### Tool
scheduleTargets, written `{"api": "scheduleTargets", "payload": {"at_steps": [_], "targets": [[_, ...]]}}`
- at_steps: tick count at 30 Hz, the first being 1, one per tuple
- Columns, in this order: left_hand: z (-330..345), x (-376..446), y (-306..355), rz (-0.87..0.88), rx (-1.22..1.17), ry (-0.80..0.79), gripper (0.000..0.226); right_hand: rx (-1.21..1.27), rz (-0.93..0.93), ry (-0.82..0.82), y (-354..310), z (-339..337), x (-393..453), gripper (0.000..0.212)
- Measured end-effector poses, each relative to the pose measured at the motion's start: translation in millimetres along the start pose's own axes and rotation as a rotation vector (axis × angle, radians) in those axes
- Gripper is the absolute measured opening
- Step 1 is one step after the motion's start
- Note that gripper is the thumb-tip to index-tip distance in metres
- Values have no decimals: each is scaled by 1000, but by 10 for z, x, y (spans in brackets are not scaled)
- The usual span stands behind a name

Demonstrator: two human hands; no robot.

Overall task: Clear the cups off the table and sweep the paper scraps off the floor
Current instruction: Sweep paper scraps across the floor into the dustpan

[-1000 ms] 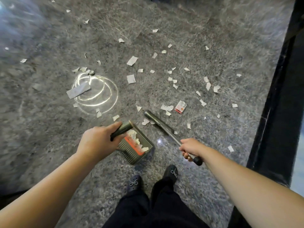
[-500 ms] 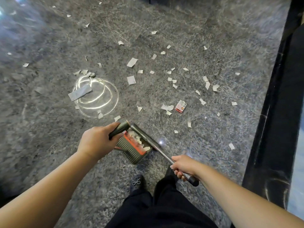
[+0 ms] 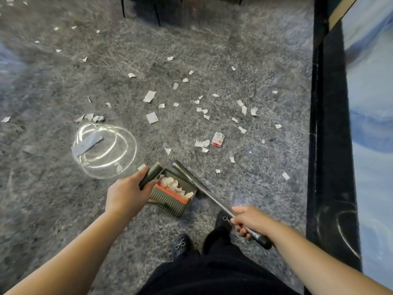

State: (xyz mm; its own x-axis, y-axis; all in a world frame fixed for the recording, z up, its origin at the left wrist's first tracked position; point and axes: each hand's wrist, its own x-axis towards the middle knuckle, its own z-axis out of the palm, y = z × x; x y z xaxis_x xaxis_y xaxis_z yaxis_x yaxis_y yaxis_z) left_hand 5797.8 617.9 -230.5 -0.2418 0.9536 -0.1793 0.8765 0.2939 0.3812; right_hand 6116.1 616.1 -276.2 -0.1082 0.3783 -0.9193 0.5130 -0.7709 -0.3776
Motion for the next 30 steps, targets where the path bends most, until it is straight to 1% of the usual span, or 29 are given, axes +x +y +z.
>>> {"api": "scheduleTargets", "payload": {"at_steps": [2, 5, 7, 10, 14, 16, 20, 23, 26, 30], "targets": [[7, -37, 34, 13, -27, -7, 49, 90, 0, 32, 114, -48, -55, 53], [34, 10, 163, 78, -13, -31, 50, 234, 8, 100, 303, -158, -109, 56], [46, 70, 256, 110, -21, -35, 51, 306, 12, 142, 387, -250, -125, 54], [95, 174, 439, 141, -15, -39, 51, 404, 18, 196, 460, -477, -169, 42], [199, 348, 639, 132, 13, -34, 53, 517, 33, 304, 577, -890, -170, 49], [268, 426, 806, 119, 17, -34, 53, 537, 48, 343, 680, -1145, -152, 44], [416, 544, 1088, 87, 15, -21, 50, 521, 71, 432, 802, -1678, -121, 20], [534, 616, 1274, 77, 70, -1, 50, 548, 64, 472, 878, -2093, -42, 24], [645, 763, 1357, 33, 67, 27, 53, 566, 88, 500, 970, -2493, 126, 26], [813, 993, 1187, -100, -34, 1, 71, 546, 116, 545, 1019, -2932, 377, 30]]}}
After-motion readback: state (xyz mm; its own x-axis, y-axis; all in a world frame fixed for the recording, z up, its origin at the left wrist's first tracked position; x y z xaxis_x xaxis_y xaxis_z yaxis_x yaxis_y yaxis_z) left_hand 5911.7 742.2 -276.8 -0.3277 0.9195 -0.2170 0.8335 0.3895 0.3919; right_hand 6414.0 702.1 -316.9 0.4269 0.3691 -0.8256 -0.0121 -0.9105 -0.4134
